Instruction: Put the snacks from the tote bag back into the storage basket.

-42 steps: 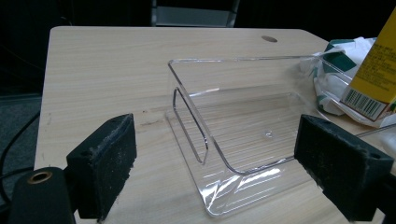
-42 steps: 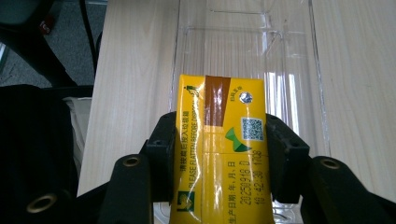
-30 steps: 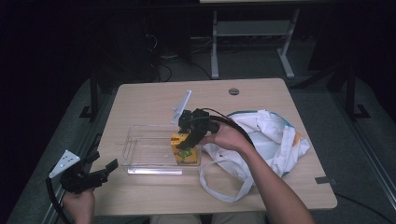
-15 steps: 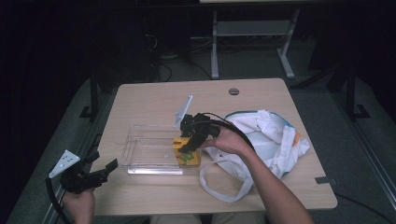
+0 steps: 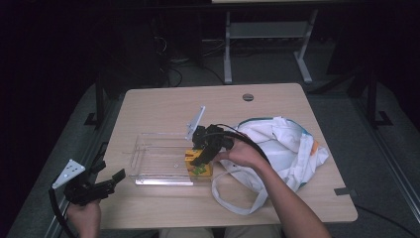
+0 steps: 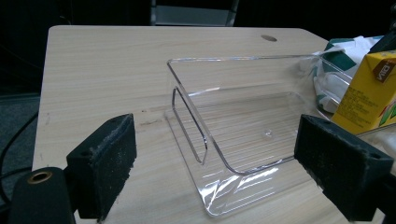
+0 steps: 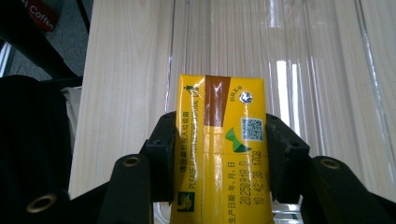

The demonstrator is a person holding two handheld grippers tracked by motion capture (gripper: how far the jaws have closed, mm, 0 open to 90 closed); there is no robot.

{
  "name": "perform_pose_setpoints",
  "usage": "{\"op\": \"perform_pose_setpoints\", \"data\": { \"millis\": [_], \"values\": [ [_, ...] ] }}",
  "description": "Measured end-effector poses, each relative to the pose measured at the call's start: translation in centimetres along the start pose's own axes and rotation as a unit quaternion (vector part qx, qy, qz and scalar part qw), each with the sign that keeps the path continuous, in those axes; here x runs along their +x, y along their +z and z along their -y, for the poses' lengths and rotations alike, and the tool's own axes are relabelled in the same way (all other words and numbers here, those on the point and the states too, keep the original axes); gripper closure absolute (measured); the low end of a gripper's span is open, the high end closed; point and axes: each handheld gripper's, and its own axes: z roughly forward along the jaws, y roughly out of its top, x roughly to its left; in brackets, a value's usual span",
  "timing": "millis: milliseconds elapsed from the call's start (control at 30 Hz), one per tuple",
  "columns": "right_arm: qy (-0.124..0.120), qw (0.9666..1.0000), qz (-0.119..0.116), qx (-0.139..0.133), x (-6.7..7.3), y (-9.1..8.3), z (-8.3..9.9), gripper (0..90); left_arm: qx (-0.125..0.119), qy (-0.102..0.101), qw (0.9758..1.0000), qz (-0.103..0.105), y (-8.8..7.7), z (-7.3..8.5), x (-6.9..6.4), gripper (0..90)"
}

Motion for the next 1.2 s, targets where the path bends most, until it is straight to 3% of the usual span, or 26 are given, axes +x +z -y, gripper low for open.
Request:
{"op": "perform_pose_setpoints", "data": {
  "millis": [1000,1200],
  "values": [
    [0.007,0.9999,-0.01,0.011,0.1,1.2,1.1,51.7,0.0,0.0,1.0,-0.001,0.0,0.0,0.0,12.6],
    [0.011,0.9999,-0.013,0.002,0.1,1.2,1.7,51.5,-0.001,0.002,1.0,0.0,0.1,0.0,0.0,12.6]
  ]
}}
